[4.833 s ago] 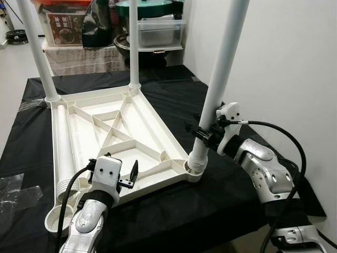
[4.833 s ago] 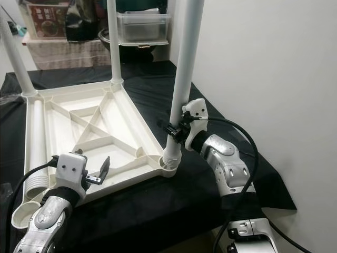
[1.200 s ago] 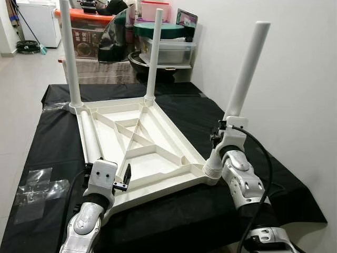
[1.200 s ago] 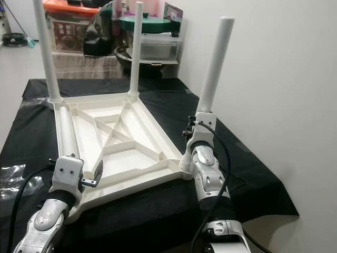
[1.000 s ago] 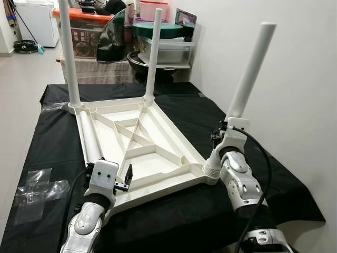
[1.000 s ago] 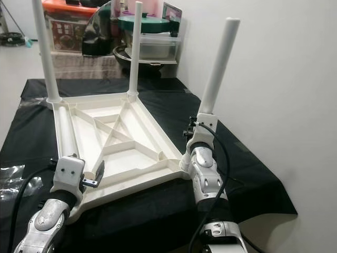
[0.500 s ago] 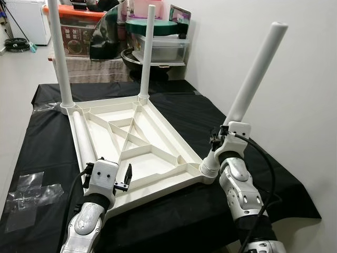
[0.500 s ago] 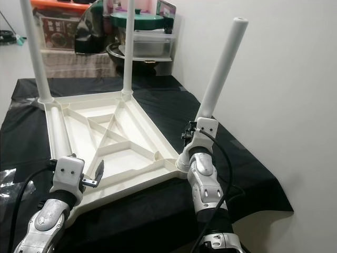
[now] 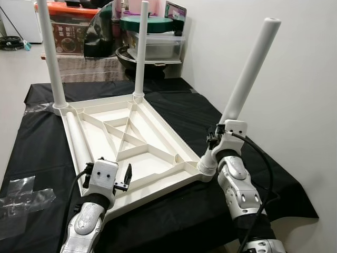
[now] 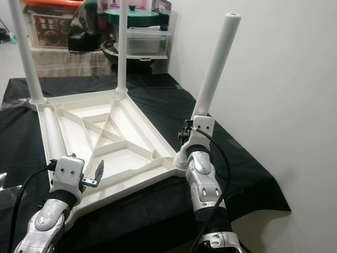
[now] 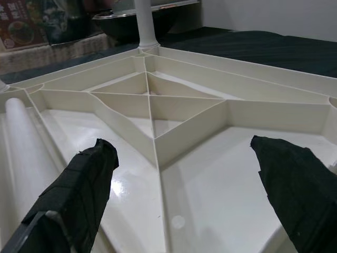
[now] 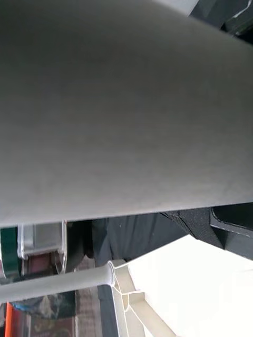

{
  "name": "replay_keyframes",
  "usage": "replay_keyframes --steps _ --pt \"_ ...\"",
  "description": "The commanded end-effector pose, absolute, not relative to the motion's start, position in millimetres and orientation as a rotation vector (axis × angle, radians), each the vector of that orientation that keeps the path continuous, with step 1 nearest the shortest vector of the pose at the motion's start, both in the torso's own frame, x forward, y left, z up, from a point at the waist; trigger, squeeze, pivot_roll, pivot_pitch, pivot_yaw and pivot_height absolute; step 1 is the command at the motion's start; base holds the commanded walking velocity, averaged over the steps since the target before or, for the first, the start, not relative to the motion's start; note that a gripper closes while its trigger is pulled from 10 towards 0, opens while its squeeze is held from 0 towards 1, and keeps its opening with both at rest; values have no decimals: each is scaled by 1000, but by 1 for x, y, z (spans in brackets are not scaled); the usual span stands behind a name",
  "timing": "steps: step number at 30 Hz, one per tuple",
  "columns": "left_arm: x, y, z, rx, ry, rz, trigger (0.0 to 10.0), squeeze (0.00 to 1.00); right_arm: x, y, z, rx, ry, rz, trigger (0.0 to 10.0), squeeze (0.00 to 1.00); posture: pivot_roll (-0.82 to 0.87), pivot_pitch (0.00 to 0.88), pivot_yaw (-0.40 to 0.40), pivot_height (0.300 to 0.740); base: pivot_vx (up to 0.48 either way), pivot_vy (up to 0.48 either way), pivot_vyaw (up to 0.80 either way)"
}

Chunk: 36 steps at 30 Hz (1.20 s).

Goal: Building children table

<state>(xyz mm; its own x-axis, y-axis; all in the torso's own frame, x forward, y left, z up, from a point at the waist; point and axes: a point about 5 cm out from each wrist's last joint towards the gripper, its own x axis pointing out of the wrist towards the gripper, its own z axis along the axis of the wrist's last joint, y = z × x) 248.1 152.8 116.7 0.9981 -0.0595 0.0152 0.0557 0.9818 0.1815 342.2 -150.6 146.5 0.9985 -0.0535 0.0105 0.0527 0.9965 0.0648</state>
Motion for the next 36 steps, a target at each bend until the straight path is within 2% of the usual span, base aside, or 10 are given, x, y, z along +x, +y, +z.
replay_keyframes --steps 1,25,36 --pt "250 152 114 194 -14 -60 10000 0 335 -151 109 68 177 -53 10000 0 15 0 -107 740 0 0 0" --pt "250 150 114 192 -15 -61 10000 0 339 -125 110 92 202 130 10000 0 20 0 -112 740 0 0 0" --pt "251 150 114 192 -15 -57 10000 0 340 -125 113 89 195 142 10000 0 22 0 -114 740 0 0 0"
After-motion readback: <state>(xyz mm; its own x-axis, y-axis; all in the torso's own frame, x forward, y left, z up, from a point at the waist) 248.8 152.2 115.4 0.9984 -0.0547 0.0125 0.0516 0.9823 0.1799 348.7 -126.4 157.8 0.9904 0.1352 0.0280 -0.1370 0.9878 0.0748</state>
